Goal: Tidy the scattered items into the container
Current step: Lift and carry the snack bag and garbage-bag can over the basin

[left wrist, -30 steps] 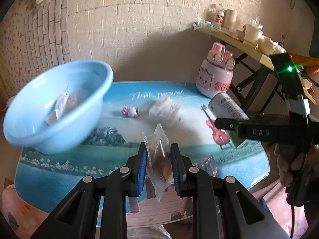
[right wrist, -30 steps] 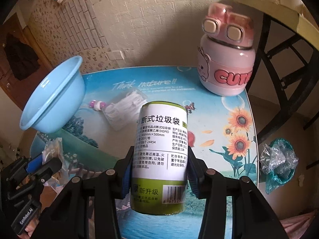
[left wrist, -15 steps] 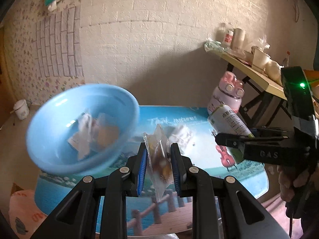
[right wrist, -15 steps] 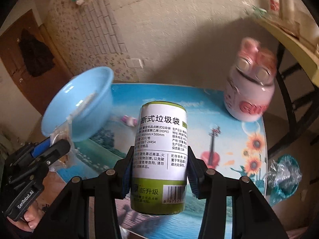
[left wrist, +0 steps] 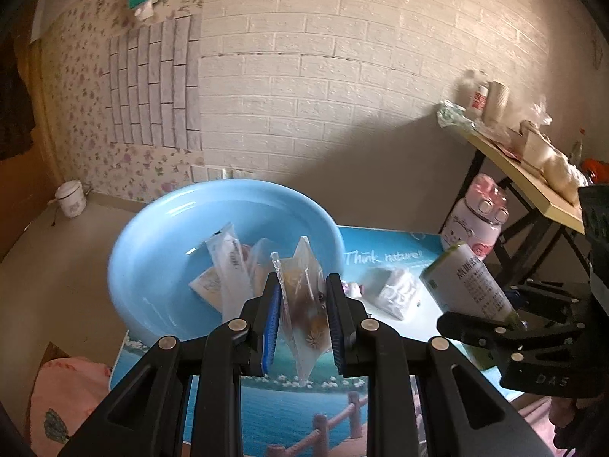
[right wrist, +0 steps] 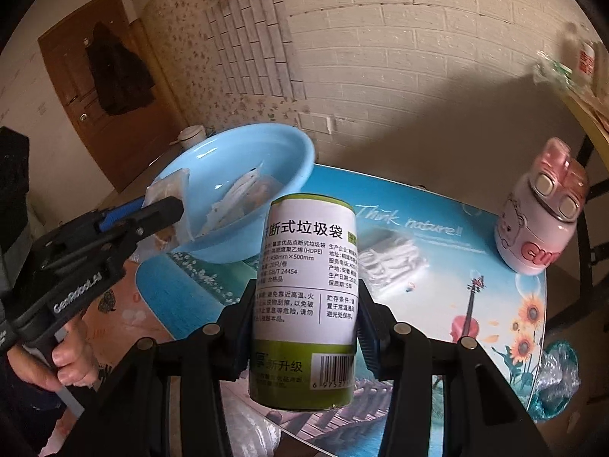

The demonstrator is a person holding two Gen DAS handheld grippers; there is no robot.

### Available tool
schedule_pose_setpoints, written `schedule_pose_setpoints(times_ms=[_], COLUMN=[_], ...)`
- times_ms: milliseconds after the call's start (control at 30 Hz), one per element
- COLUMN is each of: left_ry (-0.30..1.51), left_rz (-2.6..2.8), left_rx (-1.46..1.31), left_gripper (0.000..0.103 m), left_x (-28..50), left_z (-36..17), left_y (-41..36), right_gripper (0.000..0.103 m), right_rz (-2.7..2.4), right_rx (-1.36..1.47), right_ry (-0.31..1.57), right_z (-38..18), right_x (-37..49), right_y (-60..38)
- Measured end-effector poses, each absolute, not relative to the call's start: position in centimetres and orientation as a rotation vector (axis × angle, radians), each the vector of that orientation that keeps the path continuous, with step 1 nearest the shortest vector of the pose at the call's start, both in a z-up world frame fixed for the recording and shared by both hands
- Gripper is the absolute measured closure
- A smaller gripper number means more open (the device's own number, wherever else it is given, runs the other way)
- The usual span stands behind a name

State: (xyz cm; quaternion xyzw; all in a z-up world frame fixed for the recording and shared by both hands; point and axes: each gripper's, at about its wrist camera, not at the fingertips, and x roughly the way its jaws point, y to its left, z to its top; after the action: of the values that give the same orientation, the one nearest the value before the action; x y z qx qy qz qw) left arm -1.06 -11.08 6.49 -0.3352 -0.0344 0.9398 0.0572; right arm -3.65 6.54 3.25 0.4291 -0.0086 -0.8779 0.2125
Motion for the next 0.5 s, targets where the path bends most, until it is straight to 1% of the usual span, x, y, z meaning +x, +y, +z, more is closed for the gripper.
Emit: schedule_pose_setpoints(times_ms=[500], left_ry=[-0.147], left_rz=[2.915], left_rx=[-1.045], left_gripper=[0.081], left_x=[-4.1], left_z=[7.3], left_y=[-15.4], right_gripper=[0.055], right_rz=[-2.395], right_rx=[1.134], right_ry=[0.017], right_z=[4.8], right_x=[-6.1], right_y=[2.7])
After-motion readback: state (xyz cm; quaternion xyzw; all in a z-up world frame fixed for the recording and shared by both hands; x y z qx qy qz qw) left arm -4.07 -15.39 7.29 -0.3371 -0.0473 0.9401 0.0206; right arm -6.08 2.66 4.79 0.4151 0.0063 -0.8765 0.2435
